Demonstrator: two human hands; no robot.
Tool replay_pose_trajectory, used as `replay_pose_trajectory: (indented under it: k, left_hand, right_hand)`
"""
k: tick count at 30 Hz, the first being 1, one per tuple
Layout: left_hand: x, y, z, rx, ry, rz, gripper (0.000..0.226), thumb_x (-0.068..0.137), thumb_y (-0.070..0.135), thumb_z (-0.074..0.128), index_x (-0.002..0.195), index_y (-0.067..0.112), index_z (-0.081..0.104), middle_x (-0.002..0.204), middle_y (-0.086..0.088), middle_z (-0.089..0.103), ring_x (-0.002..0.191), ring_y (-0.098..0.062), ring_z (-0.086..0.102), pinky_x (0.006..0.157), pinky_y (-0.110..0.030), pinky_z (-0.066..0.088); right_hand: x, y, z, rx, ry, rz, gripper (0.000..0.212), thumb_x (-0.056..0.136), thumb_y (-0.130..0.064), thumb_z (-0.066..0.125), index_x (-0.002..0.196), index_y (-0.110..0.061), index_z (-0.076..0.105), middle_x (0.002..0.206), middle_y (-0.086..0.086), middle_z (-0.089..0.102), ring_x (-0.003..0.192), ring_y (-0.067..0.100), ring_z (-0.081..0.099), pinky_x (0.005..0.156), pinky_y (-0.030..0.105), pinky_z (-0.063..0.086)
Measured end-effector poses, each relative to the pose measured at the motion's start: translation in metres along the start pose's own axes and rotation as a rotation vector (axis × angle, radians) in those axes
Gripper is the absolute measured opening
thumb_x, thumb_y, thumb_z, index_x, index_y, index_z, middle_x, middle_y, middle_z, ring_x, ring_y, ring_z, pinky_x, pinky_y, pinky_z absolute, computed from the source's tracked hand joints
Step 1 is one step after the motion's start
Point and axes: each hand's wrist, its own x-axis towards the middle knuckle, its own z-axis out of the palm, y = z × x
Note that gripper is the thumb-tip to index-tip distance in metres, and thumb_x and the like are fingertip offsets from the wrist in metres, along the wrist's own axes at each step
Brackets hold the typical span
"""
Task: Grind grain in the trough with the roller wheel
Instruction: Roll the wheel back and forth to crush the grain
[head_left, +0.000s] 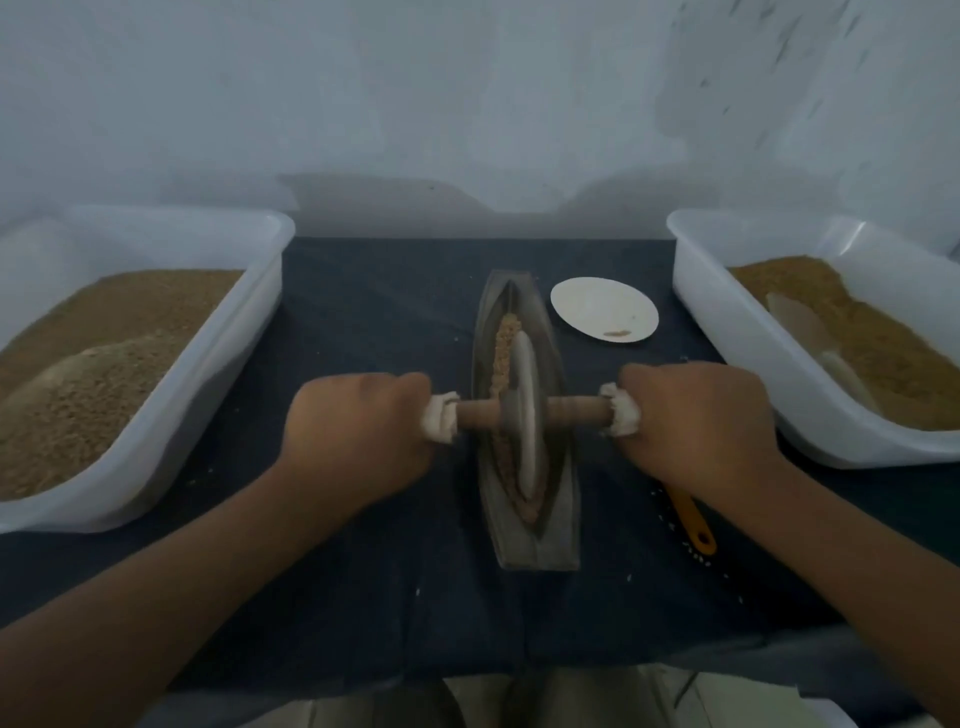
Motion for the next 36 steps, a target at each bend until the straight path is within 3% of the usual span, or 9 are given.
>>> replay_pose_trajectory:
  k: [3, 7, 12, 15, 18, 22, 26, 31, 36]
  left_hand:
    - [0.018, 0.000, 0.013, 0.034, -0.026, -0.052, 0.037, 0.082, 0.048, 0.067, 0.065, 0.026, 0.043, 0.054, 0.011, 0.037, 0.044, -0.023, 0.050, 0.049, -0.022, 0.023]
    - [0.098, -0.004, 0.027, 0.069, -0.101, -0.162, 0.039, 0.087, 0.054, 0.060, 0.068, 0.025, 0.043, 0.073, 0.003, 0.061, 0.070, -0.030, 0.067, 0.060, -0.032, 0.041]
    - [0.108, -0.001, 0.016, 0.058, -0.192, -0.153, 0.037, 0.090, 0.054, 0.059, 0.070, 0.025, 0.049, 0.074, 0.003, 0.059, 0.070, -0.028, 0.062, 0.062, -0.033, 0.044]
    - [0.051, 0.003, 0.004, 0.116, -0.063, -0.025, 0.034, 0.082, 0.046, 0.068, 0.068, 0.028, 0.042, 0.057, 0.011, 0.037, 0.049, -0.022, 0.049, 0.050, -0.025, 0.031]
    - [0.014, 0.000, -0.003, 0.066, 0.007, 0.062, 0.046, 0.071, 0.041, 0.084, 0.064, 0.028, 0.040, 0.051, 0.012, 0.033, 0.038, -0.017, 0.034, 0.049, -0.019, 0.019]
    - [0.050, 0.000, 0.017, 0.076, -0.046, -0.062, 0.045, 0.083, 0.043, 0.072, 0.064, 0.027, 0.034, 0.056, 0.010, 0.040, 0.046, -0.018, 0.041, 0.051, -0.023, 0.025]
    - [0.111, -0.007, 0.031, 0.021, -0.111, -0.185, 0.038, 0.089, 0.054, 0.053, 0.068, 0.023, 0.048, 0.066, 0.004, 0.052, 0.064, -0.028, 0.059, 0.060, -0.031, 0.042]
    - [0.075, -0.005, 0.025, 0.014, -0.137, -0.161, 0.033, 0.090, 0.046, 0.059, 0.067, 0.026, 0.046, 0.067, 0.008, 0.055, 0.062, -0.023, 0.059, 0.057, -0.030, 0.041]
    - [-0.002, -0.007, 0.014, -0.053, 0.030, 0.018, 0.036, 0.075, 0.048, 0.067, 0.064, 0.031, 0.037, 0.051, 0.014, 0.034, 0.038, -0.014, 0.035, 0.044, -0.018, 0.028]
  right_hand:
    - [0.026, 0.000, 0.005, -0.113, 0.129, 0.031, 0.037, 0.091, -0.059, 0.042, 0.065, -0.033, 0.042, 0.054, -0.013, 0.041, 0.046, 0.011, 0.044, 0.045, 0.030, 0.041]
    - [0.087, 0.006, 0.016, -0.141, 0.028, 0.170, 0.028, 0.096, -0.045, 0.055, 0.075, -0.028, 0.050, 0.066, -0.005, 0.055, 0.059, 0.020, 0.053, 0.057, 0.034, 0.049]
    - [0.083, 0.002, 0.012, -0.120, -0.022, 0.215, 0.034, 0.099, -0.048, 0.051, 0.072, -0.028, 0.049, 0.065, -0.007, 0.052, 0.063, 0.019, 0.057, 0.061, 0.035, 0.052]
    - [0.032, -0.004, 0.007, -0.092, 0.058, 0.146, 0.038, 0.098, -0.056, 0.042, 0.068, -0.033, 0.043, 0.057, -0.012, 0.046, 0.050, 0.009, 0.049, 0.049, 0.029, 0.044]
    - [-0.006, -0.007, 0.005, -0.029, 0.158, 0.071, 0.038, 0.093, -0.060, 0.042, 0.065, -0.036, 0.031, 0.051, -0.014, 0.035, 0.042, 0.007, 0.039, 0.042, 0.026, 0.035]
    - [0.031, -0.003, 0.011, -0.080, 0.091, 0.117, 0.041, 0.096, -0.062, 0.032, 0.067, -0.033, 0.039, 0.055, -0.012, 0.046, 0.047, 0.008, 0.044, 0.048, 0.033, 0.045]
    - [0.092, -0.002, 0.011, -0.125, 0.092, 0.203, 0.040, 0.092, -0.037, 0.063, 0.062, -0.028, 0.038, 0.057, -0.010, 0.041, 0.050, 0.015, 0.040, 0.051, 0.029, 0.039]
    - [0.077, -0.004, -0.003, -0.097, -0.195, 0.206, 0.018, 0.100, -0.032, 0.058, 0.084, -0.024, 0.063, 0.080, 0.001, 0.065, 0.079, 0.026, 0.066, 0.067, 0.039, 0.051]
    - [0.006, -0.012, -0.019, -0.003, 0.010, 0.006, 0.031, 0.082, -0.061, 0.036, 0.065, -0.034, 0.039, 0.055, -0.011, 0.046, 0.045, 0.013, 0.047, 0.046, 0.034, 0.045]
